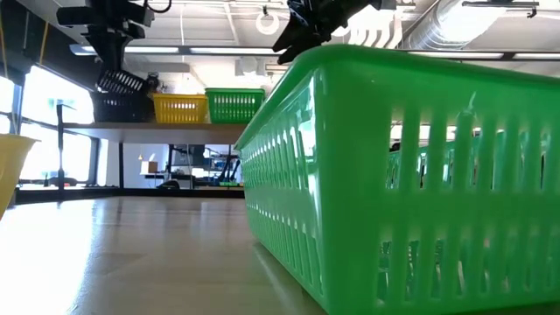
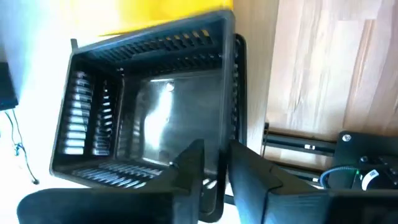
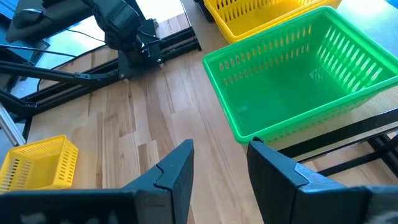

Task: Stack baskets on shelf by color
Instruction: Stack the black basket on top of the black baskets on the shelf, then stack the green basket on top of the green baskets on the shelf

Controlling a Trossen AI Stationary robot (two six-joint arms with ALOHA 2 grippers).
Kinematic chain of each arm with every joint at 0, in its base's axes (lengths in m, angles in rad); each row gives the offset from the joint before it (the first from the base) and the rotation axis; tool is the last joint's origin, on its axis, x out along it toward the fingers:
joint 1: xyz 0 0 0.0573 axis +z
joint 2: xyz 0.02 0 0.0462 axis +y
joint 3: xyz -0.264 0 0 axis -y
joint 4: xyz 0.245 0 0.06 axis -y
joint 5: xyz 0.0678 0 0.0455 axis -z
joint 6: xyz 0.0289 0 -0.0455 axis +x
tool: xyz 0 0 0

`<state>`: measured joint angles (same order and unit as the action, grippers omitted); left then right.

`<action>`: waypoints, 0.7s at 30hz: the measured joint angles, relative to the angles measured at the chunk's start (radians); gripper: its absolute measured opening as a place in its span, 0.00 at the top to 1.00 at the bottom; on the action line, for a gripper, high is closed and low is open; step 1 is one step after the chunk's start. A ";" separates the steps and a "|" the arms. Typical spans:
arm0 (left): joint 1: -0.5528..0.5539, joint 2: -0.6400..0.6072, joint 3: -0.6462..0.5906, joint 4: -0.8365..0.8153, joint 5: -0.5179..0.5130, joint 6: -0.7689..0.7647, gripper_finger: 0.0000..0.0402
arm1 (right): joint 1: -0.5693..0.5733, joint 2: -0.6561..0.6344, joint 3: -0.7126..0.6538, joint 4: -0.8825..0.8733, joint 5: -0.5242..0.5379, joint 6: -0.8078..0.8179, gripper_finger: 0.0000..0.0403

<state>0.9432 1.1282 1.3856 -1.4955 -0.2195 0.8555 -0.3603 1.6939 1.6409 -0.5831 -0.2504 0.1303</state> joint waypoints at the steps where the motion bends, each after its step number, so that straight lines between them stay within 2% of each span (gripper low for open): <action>1: 0.000 0.000 0.000 0.001 0.000 -0.006 0.83 | 0.000 0.000 0.000 0.000 0.000 0.000 0.67; 9: 0.000 0.000 0.000 0.001 -0.038 -0.103 0.72 | 0.000 0.000 0.000 0.000 0.000 0.002 0.67; 15: -0.024 0.000 0.000 0.001 -0.089 -0.170 0.71 | 0.000 0.000 0.000 0.000 0.004 0.003 0.67; 17: -0.029 0.000 0.000 0.001 -0.047 -0.206 0.71 | 0.000 0.000 0.000 0.001 0.004 0.003 0.67; 21: -0.035 0.000 0.000 0.001 0.120 -0.295 0.72 | 0.000 0.000 0.000 0.001 0.004 0.003 0.67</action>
<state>0.9079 1.1278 1.3856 -1.4941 -0.0999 0.5608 -0.3603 1.6943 1.6409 -0.5823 -0.2466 0.1337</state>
